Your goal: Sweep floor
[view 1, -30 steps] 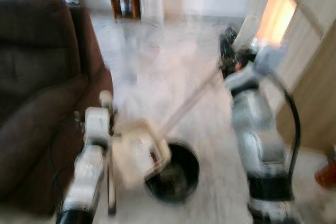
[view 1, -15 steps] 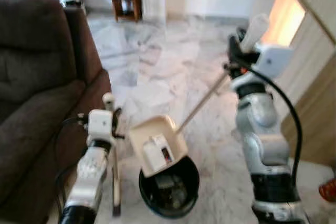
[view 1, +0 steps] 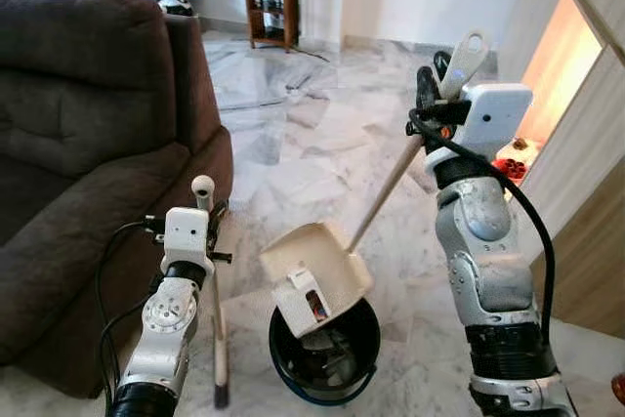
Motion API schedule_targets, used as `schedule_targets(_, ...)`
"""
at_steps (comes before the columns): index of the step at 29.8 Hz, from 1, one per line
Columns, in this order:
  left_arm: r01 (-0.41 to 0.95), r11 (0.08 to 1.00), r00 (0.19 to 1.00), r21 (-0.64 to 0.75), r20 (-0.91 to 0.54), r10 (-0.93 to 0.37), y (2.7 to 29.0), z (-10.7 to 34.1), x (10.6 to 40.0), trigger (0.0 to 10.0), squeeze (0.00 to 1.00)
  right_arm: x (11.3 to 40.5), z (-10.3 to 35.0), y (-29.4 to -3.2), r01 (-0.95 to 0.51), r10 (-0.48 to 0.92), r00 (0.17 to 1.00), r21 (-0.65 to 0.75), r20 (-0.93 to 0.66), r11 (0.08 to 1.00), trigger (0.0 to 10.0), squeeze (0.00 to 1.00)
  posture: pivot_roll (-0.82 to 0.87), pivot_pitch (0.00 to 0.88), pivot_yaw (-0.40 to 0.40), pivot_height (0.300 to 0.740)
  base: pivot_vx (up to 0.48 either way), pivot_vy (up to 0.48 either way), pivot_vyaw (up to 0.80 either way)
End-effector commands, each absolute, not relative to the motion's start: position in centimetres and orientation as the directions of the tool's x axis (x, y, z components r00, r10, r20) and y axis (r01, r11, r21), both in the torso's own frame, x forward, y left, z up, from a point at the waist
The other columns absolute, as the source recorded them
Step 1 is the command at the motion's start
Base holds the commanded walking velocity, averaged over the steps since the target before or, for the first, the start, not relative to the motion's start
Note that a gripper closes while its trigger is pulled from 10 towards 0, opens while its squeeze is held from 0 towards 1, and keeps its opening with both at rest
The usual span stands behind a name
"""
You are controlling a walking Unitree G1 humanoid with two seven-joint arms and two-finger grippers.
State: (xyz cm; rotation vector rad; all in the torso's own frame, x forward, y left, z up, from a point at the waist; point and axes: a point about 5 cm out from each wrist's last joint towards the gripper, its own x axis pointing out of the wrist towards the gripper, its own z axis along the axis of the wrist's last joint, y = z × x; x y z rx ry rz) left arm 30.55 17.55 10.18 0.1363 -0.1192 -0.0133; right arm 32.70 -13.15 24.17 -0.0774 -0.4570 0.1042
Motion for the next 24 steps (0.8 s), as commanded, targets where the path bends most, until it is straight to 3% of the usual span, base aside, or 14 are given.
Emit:
schedule_targets(1, 0.007, 0.989, 0.984, 0.145, 0.176, -0.033, 17.5, 11.4, 30.9, 10.0, 0.00, 31.9, 25.6, -12.3, -0.101, 0.174, 0.837, -0.167, 0.519, 0.981, 10.0, 0.00, 0.12, 0.000, 0.015, 0.740, 0.000, 0.000, 0.00)
schedule_targets(12, 0.009, 0.990, 0.984, 0.142, 0.177, -0.034, 17.5, 11.4, 30.8, 10.0, 0.00, 30.9, 24.7, -10.5, -0.162, 0.336, 0.787, -0.352, 0.518, 0.922, 10.0, 0.00, 0.12, 0.000, 0.016, 0.740, 0.000, 0.000, 0.00)
schedule_targets(24, 0.022, 0.990, 0.983, 0.138, 0.176, -0.047, 17.4, 11.4, 30.7, 10.0, 0.00, 32.0, 25.5, -15.5, 0.207, 0.027, 0.812, -0.331, 0.583, 0.921, 10.0, 0.00, 0.11, 0.000, 0.017, 0.740, 0.000, 0.000, 0.00)
